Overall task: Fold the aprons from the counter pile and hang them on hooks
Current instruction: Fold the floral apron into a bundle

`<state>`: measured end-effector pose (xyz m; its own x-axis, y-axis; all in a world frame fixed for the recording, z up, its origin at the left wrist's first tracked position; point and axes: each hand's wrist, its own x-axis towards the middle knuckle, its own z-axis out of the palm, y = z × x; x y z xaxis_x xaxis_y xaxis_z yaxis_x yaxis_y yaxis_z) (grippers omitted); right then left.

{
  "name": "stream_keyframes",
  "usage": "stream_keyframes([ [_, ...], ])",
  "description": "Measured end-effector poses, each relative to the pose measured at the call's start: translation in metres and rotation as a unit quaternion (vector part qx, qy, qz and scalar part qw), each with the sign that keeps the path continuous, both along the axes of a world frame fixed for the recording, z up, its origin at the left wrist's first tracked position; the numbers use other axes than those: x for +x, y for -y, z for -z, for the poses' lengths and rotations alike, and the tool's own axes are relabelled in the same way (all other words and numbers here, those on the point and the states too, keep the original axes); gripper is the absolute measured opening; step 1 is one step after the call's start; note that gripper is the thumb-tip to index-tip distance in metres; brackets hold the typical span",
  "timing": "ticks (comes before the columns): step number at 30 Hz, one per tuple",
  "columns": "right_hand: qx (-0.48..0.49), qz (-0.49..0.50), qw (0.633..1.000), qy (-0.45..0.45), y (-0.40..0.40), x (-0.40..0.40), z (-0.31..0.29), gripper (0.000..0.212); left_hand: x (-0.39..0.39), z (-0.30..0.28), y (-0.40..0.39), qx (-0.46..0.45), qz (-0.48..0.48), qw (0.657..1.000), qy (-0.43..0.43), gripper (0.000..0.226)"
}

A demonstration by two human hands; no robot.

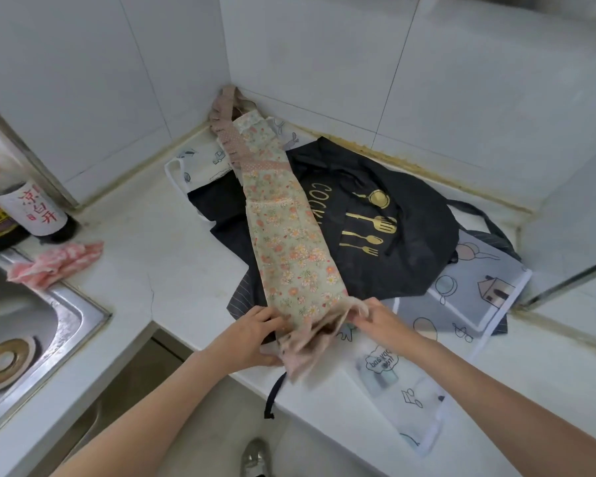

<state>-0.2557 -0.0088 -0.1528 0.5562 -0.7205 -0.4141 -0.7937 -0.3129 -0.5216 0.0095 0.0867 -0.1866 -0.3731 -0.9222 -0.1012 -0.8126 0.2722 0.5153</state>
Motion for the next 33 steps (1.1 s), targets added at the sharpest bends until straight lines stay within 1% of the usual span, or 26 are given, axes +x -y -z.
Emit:
stream_keyframes([
  [1, 0.073, 0.1, 0.991, 0.046, 0.003, 0.008, -0.005, 0.03, -0.004, 0.0, -0.001, 0.017, -0.03, 0.999, -0.026, 0.082],
  [2, 0.127, 0.17, 0.974, 0.083, 0.009, 0.013, -0.004, 0.043, -0.007, 0.001, -0.001, 0.027, -0.072, 0.995, -0.057, 0.078],
  [3, 0.176, 0.224, 0.95, 0.125, 0.011, 0.017, -0.006, 0.046, -0.009, -0.001, 0.0, 0.042, -0.121, 0.988, -0.089, 0.072],
  [5, 0.204, 0.266, 0.919, 0.208, 0.012, 0.024, -0.009, 0.032, -0.011, -0.005, 0.003, 0.069, -0.205, 0.963, -0.164, 0.065],
  [7, 0.228, 0.268, 0.901, 0.254, 0.012, 0.024, -0.01, 0.015, -0.01, -0.014, 0.005, 0.115, -0.25, 0.939, -0.206, 0.05],
  [9, 0.231, 0.212, 0.919, 0.238, 0.009, 0.02, -0.007, 0.02, -0.006, -0.018, 0.007, 0.155, -0.268, 0.93, -0.201, 0.047],
  [10, 0.211, 0.191, 0.935, 0.211, 0.008, 0.021, -0.002, 0.016, -0.005, -0.019, 0.008, 0.17, -0.269, 0.928, -0.193, 0.046],
  [11, 0.189, 0.189, 0.944, 0.191, 0.006, 0.024, -0.004, 0.007, -0.003, -0.02, 0.009, 0.184, -0.267, 0.926, -0.192, 0.043],
  [12, 0.172, 0.198, 0.948, 0.182, 0.006, 0.027, -0.003, 0.016, -0.003, -0.024, 0.01, 0.201, -0.261, 0.922, -0.204, 0.034],
  [13, 0.163, 0.219, 0.945, 0.18, 0.007, 0.03, -0.001, 0.03, -0.004, -0.028, 0.012, 0.217, -0.253, 0.913, -0.234, 0.022],
  [14, 0.16, 0.234, 0.943, 0.173, 0.009, 0.033, -0.002, 0.038, -0.005, -0.033, 0.013, 0.229, -0.259, 0.898, -0.273, 0.015],
  [16, 0.155, 0.244, 0.946, 0.148, 0.011, 0.042, -0.003, 0.047, -0.005, -0.038, 0.014, 0.233, -0.306, 0.859, -0.338, 0.023],
  [17, 0.158, 0.25, 0.946, 0.132, 0.012, 0.046, -0.002, 0.049, -0.004, -0.038, 0.014, 0.226, -0.338, 0.846, -0.344, 0.029],
  [18, 0.161, 0.26, 0.945, 0.117, 0.012, 0.05, -0.002, 0.049, -0.005, -0.038, 0.013, 0.222, -0.366, 0.841, -0.33, 0.035],
  [20, 0.148, 0.28, 0.945, 0.084, 0.014, 0.058, 0.002, 0.048, -0.007, -0.033, 0.01, 0.226, -0.396, 0.846, -0.276, 0.044],
  [22, 0.123, 0.292, 0.947, 0.049, 0.014, 0.066, 0.002, 0.047, -0.009, -0.033, 0.008, 0.219, -0.408, 0.867, -0.185, 0.052],
  [23, 0.119, 0.3, 0.946, 0.036, 0.015, 0.069, 0.001, 0.047, -0.01, -0.036, 0.009, 0.185, -0.419, 0.881, -0.118, 0.054],
  [24, 0.124, 0.307, 0.943, 0.023, 0.015, 0.073, 0.0, 0.047, -0.012, -0.039, 0.008, 0.119, -0.426, 0.897, -0.031, 0.052],
  [25, 0.13, 0.313, 0.941, 0.016, 0.016, 0.075, -0.002, 0.046, -0.014, -0.042, 0.008, 0.002, -0.421, 0.906, 0.055, 0.045],
  [26, 0.133, 0.314, 0.94, 0.005, 0.017, 0.076, -0.004, 0.045, -0.019, -0.045, 0.009, -0.133, -0.395, 0.904, 0.1, 0.033],
  [27, 0.134, 0.311, 0.941, -0.006, 0.017, 0.077, -0.006, 0.043, -0.025, -0.044, 0.008, -0.239, -0.329, 0.907, 0.11, 0.022],
  [28, 0.132, 0.305, 0.943, -0.018, 0.018, 0.078, -0.007, 0.042, -0.034, -0.041, 0.008, -0.29, -0.23, 0.923, 0.106, 0.021],
  [29, 0.13, 0.298, 0.945, -0.03, 0.018, 0.078, -0.008, 0.041, -0.041, -0.032, 0.008, -0.292, -0.127, 0.941, 0.114, 0.028],
  [30, 0.13, 0.292, 0.947, -0.034, 0.018, 0.079, -0.009, 0.041, -0.046, -0.022, 0.007, -0.264, -0.056, 0.953, 0.137, 0.037],
  [31, 0.129, 0.285, 0.949, -0.03, 0.017, 0.079, -0.009, 0.042, -0.048, -0.013, 0.007, -0.216, -0.024, 0.961, 0.17, 0.047],
  [33, 0.09, 0.26, 0.961, -0.008, 0.015, 0.075, -0.01, 0.044, -0.041, -0.001, 0.01, -0.131, -0.016, 0.967, 0.219, 0.058],
])
